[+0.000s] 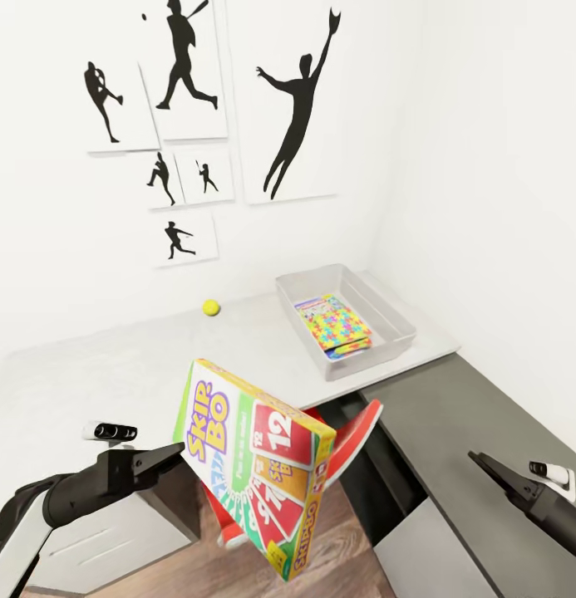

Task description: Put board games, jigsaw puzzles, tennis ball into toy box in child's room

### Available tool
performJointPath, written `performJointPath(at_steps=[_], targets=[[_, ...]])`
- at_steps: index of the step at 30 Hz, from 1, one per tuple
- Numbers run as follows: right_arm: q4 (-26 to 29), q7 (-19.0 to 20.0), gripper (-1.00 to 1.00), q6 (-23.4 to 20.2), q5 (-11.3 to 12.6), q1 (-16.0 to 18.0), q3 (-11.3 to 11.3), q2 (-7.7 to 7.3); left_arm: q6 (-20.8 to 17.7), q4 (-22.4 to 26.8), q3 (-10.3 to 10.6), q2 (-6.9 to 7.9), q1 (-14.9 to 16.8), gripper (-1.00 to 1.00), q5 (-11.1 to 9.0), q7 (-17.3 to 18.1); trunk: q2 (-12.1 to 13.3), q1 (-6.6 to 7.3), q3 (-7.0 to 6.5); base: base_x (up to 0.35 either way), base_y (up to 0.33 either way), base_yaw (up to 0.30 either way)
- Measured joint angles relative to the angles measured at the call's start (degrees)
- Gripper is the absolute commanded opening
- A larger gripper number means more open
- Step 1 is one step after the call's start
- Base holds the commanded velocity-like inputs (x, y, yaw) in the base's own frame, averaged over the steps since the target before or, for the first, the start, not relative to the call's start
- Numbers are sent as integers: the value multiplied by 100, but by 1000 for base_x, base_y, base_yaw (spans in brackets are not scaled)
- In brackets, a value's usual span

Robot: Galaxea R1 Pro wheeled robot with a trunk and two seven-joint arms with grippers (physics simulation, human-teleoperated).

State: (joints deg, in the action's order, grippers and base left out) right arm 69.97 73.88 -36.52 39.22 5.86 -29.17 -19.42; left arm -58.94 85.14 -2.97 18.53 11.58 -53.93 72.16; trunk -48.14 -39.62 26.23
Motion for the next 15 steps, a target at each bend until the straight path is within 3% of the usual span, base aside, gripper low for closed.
performJointPath(at_steps=[5, 15], targets=[[-2, -5, 100, -33, 21, -1, -8, -6, -1, -7, -1, 1, 1, -100, 1, 4, 0, 0, -18, -81, 0, -112], [-27, 4, 100, -43, 74, -1, -18, -9, 0, -28, -9, 12, 1, -100, 18, 4, 0, 1, -91, -7, 23, -193]])
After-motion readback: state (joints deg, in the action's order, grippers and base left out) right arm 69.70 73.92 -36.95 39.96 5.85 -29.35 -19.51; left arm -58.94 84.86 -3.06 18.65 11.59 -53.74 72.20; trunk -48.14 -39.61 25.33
